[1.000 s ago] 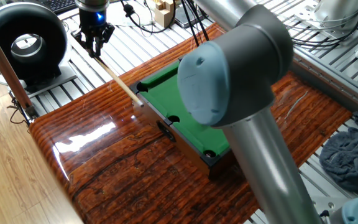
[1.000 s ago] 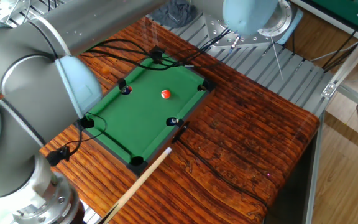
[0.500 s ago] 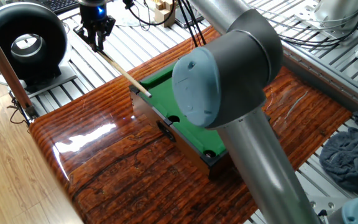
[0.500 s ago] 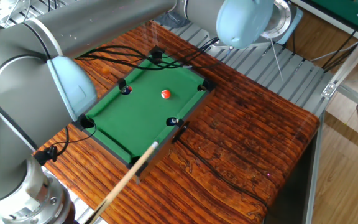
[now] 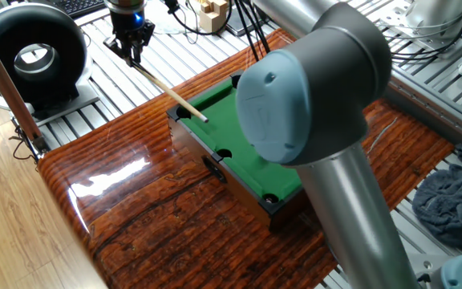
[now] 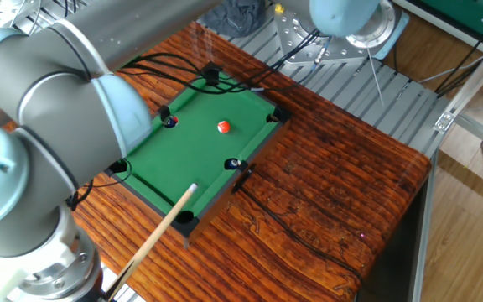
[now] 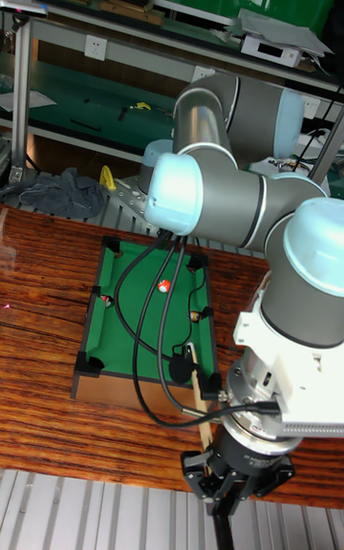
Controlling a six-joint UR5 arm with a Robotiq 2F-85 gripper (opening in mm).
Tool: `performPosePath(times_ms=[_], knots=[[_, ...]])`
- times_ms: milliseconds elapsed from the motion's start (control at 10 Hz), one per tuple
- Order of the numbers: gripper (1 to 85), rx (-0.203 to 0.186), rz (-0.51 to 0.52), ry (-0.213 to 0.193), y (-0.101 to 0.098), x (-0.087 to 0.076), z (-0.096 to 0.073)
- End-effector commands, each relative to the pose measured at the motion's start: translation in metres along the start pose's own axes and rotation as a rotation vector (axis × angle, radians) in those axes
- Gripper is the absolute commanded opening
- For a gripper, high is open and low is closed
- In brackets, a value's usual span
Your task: Hit the pool ball
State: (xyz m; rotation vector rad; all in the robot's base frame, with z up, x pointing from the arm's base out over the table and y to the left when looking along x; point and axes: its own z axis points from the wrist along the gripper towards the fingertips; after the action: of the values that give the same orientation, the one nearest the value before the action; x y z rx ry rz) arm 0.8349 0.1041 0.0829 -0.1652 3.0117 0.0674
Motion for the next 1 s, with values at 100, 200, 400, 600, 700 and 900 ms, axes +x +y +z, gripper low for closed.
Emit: performPosePath(times_ms=[100, 200, 400, 600, 700, 900], knots=[[1.3, 0.028, -0.043, -0.025, -0.008, 0.002, -0.006], [1.3, 0.023, -0.041, -0.025, -0.008, 0.002, -0.010], [1.3, 0.009, -0.039, -0.024, -0.008, 0.003, -0.020], [1.3, -0.001, -0.034, -0.027, -0.006, 0.004, -0.023], [1.3, -0.001, -0.038, -0.027, -0.005, 0.006, -0.025], [1.3, 0.002, -0.038, -0.022, -0.005, 0.009, -0.027]])
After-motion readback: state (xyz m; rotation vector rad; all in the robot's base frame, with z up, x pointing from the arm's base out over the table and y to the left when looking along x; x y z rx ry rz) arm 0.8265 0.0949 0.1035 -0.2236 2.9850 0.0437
